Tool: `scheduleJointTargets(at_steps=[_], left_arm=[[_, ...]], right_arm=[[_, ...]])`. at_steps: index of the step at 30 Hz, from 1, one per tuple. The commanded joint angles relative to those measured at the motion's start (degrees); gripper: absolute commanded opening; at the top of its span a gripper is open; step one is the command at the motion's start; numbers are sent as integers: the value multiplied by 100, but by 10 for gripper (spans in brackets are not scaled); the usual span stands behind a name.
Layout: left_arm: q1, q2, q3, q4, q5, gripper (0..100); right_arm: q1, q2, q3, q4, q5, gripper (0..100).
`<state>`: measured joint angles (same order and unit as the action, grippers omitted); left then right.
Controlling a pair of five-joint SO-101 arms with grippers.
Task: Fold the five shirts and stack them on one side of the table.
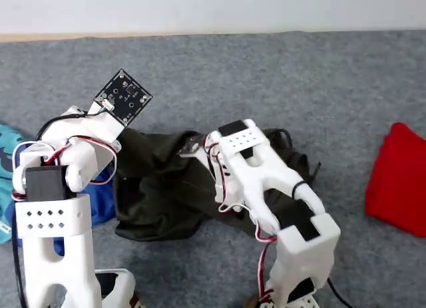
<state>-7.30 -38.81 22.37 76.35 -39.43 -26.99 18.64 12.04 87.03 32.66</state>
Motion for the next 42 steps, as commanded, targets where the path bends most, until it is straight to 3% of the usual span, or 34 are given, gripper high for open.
scheduleJointTargets(at_steps=[1, 9, 20, 26, 35, 42], left_arm=[[18, -44, -31, -123, -44, 6], [-18, -44, -31, -123, -44, 6], [-18, -44, -31, -123, -44, 6], [9, -35, -31, -123, -44, 6], [9, -35, -31, -123, -44, 6], [9, -35, 154, -123, -53, 6]], right_arm=[[-13, 233, -114, -57, 62, 268], [13, 462, -668, 127, 35, 43], [268, 462, -1820, 1051, 53, 45], [259, 505, -2084, 1341, 44, 120], [251, 514, -2075, 1244, 70, 66], [251, 514, -2066, 1569, 26, 143]])
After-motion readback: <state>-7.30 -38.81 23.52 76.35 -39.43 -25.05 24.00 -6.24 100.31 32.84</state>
